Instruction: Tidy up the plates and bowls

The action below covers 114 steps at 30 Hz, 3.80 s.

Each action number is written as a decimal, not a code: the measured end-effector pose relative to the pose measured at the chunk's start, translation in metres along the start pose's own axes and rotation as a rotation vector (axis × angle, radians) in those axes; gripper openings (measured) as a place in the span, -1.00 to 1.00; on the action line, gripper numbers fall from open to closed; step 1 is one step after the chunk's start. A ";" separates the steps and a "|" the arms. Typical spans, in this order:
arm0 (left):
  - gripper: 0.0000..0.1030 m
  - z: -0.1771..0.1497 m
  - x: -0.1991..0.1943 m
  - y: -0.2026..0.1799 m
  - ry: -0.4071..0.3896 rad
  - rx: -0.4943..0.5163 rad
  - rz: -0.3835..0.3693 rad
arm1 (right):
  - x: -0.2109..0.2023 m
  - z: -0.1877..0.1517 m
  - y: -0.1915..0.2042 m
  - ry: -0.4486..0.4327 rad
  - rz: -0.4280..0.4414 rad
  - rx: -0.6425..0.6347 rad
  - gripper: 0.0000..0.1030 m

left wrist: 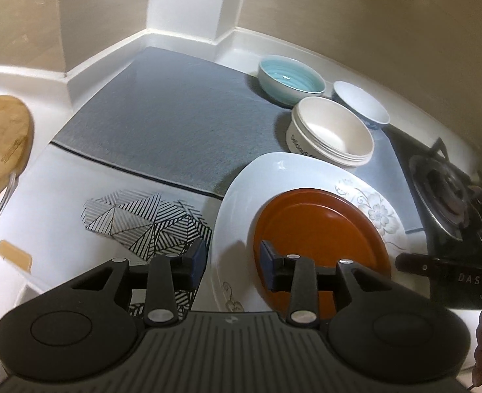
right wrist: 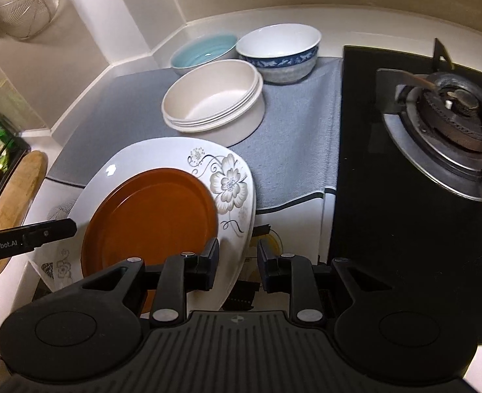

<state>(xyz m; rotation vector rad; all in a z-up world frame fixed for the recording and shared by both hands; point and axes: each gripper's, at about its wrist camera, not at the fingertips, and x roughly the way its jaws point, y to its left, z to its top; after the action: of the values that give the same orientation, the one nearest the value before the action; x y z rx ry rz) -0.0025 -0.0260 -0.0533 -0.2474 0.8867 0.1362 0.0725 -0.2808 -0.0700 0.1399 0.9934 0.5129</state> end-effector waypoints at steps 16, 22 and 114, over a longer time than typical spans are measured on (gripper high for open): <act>-0.23 0.010 0.025 0.030 0.066 -0.102 -0.124 | 0.010 -0.002 0.004 0.061 0.028 -0.001 -0.49; -0.32 0.018 0.036 0.041 0.111 -0.090 -0.221 | 0.011 -0.005 0.008 0.049 0.003 0.035 -0.52; -0.58 0.098 0.046 0.252 -0.047 -0.247 -0.110 | 0.130 0.084 0.204 0.083 -0.045 -0.101 -0.42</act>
<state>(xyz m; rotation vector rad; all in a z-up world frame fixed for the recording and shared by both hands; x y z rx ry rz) 0.0448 0.2439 -0.0695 -0.5199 0.8071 0.1489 0.1278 -0.0311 -0.0536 0.0063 1.0474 0.5299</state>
